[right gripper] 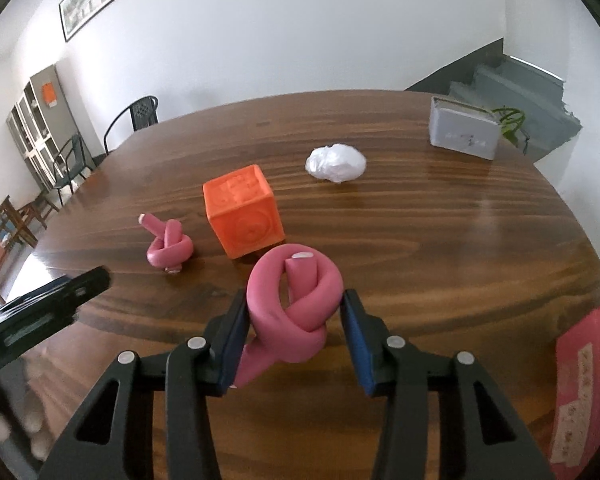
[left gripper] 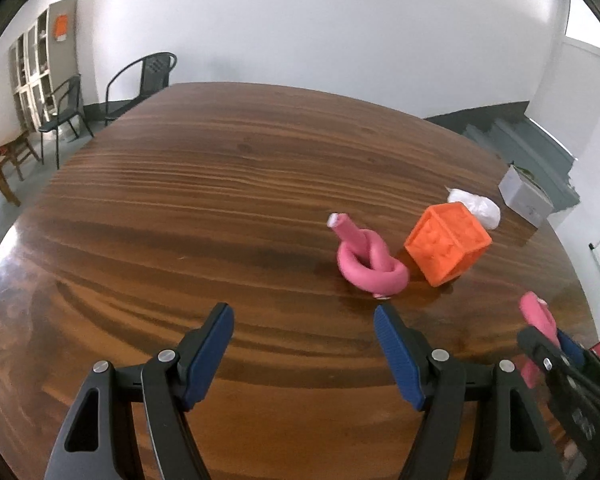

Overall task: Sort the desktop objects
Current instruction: 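Grasp the second pink knotted tube with the left gripper while the right holds its tube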

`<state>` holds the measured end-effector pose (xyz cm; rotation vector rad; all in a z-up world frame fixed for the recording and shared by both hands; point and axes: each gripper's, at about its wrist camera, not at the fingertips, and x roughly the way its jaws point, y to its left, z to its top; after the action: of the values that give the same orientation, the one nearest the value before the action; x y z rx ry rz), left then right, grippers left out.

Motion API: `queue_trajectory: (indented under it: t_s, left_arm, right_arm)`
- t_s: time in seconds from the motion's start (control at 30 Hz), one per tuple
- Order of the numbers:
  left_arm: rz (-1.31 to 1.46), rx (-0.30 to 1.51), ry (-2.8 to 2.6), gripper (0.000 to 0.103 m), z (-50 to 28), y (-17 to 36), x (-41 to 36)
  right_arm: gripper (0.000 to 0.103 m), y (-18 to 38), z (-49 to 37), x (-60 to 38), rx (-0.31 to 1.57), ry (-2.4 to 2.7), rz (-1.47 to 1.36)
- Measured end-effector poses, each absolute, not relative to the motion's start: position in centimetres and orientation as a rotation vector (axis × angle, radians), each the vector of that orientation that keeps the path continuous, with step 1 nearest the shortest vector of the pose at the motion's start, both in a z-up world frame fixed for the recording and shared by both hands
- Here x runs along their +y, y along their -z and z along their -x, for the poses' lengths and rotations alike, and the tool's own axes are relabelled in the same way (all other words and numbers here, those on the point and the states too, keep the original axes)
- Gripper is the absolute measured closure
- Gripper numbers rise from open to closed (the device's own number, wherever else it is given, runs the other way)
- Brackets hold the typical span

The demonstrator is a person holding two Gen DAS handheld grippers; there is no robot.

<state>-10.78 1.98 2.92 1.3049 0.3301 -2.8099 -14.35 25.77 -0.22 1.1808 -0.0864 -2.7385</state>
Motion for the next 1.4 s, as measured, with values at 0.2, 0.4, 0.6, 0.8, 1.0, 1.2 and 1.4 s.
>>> queue_trajectory:
  t_s: [0.2, 0.4, 0.6, 0.8, 1.0, 1.2, 1.4]
  left_arm:
    - [-1.327, 0.293, 2.796, 0.029, 13.0, -2.3, 3.9]
    - [-1.350, 0.331, 2.798, 0.029, 15.0, -2.1, 4.9]
    - [-1.387, 0.342, 2.788, 0.029, 17.0, -1.4, 5.6]
    - [-1.399, 0.352, 2.759, 0.029, 18.0, -0.7, 5.5]
    - [-1.400, 0.312, 2.761, 0.029, 18.3, -0.4, 5.6]
    - [-1.400, 0.253, 2.762, 0.029, 18.3, -0.1, 5.7]
    - [-1.392, 0.203, 2.762, 0.054, 18.2, -0.1, 5.7]
  right_arm:
    - [0.053, -0.7, 12.6, 27.0, -0.131, 2.749, -1.137]
    - [0.053, -0.8, 12.7, 28.0, -0.181, 2.749, -1.139]
    - [0.053, -0.8, 12.7, 28.6, -0.211, 2.752, -1.138]
    - [0.053, -1.0, 12.3, 28.4, -0.202, 2.760, -1.122]
    - [0.053, -1.0, 12.3, 28.4, -0.203, 2.764, -1.123]
    - [0.053, -1.3, 12.0, 28.5, -0.208, 2.776, -1.104]
    - [0.053, -1.3, 12.0, 28.7, -0.214, 2.785, -1.099]
